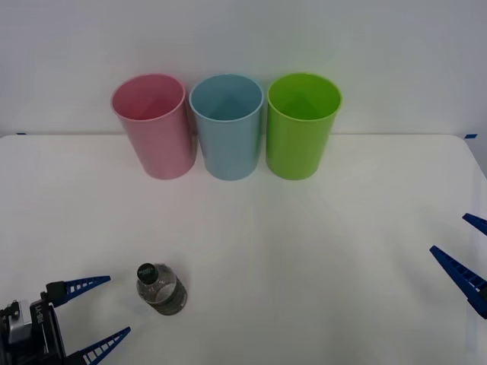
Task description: Grasp the object on the table and drop it into the matching bin: aluminum can to the light blue bin, PET bottle to the pink bin.
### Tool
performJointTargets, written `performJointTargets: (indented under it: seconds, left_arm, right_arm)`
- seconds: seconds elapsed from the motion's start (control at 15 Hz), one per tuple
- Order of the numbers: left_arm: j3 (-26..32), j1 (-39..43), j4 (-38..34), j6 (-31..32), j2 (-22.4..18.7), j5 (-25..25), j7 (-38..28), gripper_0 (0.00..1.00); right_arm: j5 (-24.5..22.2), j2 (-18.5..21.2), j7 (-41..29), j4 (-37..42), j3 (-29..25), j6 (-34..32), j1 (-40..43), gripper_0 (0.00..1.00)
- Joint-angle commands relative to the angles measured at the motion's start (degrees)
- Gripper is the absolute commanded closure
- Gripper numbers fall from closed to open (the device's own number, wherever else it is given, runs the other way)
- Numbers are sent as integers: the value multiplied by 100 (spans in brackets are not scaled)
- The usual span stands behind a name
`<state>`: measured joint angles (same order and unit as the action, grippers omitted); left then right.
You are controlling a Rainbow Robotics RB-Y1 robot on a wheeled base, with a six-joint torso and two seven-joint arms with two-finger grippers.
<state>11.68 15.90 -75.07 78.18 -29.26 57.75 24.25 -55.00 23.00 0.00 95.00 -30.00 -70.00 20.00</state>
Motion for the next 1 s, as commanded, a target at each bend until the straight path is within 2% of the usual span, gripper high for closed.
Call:
performJointTargets:
  seconds: [0.07,0.87,1.0]
  left_arm:
    - [1,-114,1,-14,175,202,0,0]
    - [150,-579,1,-146,1089,1204,0,0]
    - [142,-614,1,-154,1133,1274,0,0]
  right_arm:
    - [0,0,0,0,0,0,0,0]
    - [0,0,0,0,0,0,0,0]
    - [0,0,0,0,0,0,0,0]
